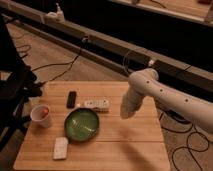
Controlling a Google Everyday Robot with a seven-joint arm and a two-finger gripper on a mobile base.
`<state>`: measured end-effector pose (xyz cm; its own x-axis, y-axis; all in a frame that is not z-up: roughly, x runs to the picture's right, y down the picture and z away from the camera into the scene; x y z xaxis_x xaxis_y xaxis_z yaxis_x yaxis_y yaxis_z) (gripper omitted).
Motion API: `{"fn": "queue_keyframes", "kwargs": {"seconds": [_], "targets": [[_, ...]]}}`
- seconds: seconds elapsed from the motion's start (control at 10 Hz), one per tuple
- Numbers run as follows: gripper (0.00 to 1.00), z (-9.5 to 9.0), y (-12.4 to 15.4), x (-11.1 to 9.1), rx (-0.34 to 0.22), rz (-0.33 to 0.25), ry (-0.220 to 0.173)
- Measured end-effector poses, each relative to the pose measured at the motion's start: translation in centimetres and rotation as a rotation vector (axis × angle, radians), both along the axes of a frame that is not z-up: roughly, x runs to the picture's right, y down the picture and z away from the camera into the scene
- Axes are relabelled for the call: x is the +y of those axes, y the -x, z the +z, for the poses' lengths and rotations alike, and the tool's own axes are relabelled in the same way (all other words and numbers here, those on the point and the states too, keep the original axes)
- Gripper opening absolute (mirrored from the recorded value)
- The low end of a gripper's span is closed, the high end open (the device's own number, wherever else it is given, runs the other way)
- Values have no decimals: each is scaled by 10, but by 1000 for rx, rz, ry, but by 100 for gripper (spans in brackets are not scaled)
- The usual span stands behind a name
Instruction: Move the arm in a circular motion
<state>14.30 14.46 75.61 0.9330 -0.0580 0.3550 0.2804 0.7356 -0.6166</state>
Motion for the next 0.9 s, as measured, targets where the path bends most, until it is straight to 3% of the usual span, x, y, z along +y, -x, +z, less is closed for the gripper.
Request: {"fn": "queue_keyframes", "kwargs": {"seconds": [0.2,0.4,0.6,0.9], "targets": [[0,11,-53,-12,96,43,6],[0,37,-68,-43,144,73,-2],[0,62,-36,-73,115,88,-5],[0,65,39,-84,-13,44,2]]}}
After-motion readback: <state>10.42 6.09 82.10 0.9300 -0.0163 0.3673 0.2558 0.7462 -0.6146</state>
